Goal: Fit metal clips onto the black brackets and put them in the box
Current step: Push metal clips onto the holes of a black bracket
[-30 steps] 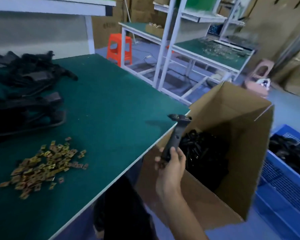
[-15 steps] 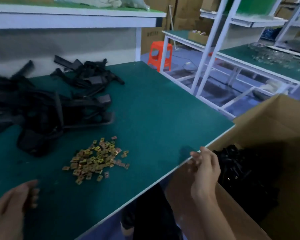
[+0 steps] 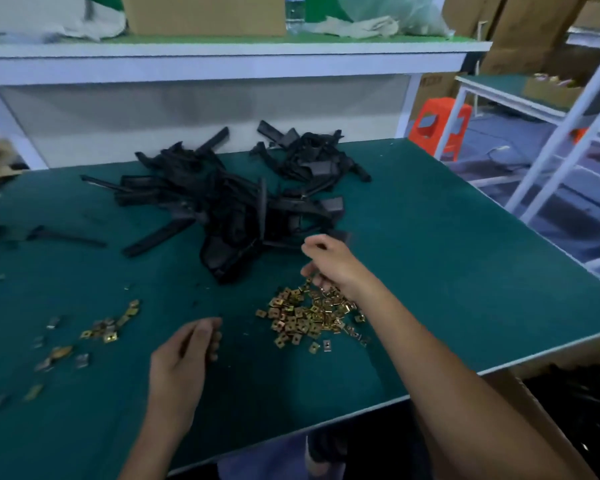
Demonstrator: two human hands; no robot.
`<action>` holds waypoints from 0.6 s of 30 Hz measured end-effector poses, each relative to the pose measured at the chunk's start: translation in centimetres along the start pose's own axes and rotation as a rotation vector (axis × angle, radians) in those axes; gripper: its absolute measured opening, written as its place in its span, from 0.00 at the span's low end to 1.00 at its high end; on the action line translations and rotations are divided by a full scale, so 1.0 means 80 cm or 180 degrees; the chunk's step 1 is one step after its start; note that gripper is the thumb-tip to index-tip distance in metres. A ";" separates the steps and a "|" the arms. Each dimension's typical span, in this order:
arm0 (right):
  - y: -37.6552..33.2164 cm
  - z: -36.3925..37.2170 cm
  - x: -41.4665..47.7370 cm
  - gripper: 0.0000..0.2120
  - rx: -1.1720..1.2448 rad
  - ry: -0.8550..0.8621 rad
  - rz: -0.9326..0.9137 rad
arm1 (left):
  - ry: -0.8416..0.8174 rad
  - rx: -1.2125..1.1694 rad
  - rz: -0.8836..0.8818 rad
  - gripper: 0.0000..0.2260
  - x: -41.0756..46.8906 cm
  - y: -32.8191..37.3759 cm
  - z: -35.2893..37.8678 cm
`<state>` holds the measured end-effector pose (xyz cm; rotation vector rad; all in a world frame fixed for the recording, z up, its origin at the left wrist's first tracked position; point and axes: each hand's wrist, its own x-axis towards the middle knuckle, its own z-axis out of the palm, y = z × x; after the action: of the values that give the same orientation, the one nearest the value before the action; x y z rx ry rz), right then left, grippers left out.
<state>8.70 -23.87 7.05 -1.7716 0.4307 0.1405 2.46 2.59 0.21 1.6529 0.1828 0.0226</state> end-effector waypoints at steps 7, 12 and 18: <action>-0.001 -0.002 0.031 0.13 0.0475 0.0429 0.0105 | -0.0377 0.0965 0.0627 0.05 -0.013 0.001 0.003; 0.018 -0.036 -0.014 0.12 0.0707 0.1292 -0.0311 | -0.0620 0.1995 0.1500 0.09 -0.020 -0.006 0.017; 0.030 -0.056 -0.074 0.11 0.1033 0.1301 -0.0533 | -0.0673 0.3190 0.1720 0.21 -0.020 -0.001 0.046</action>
<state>1.73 -27.33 7.86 -1.5023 0.5599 -0.3969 1.35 -1.23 -0.09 2.6405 -0.5035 0.1896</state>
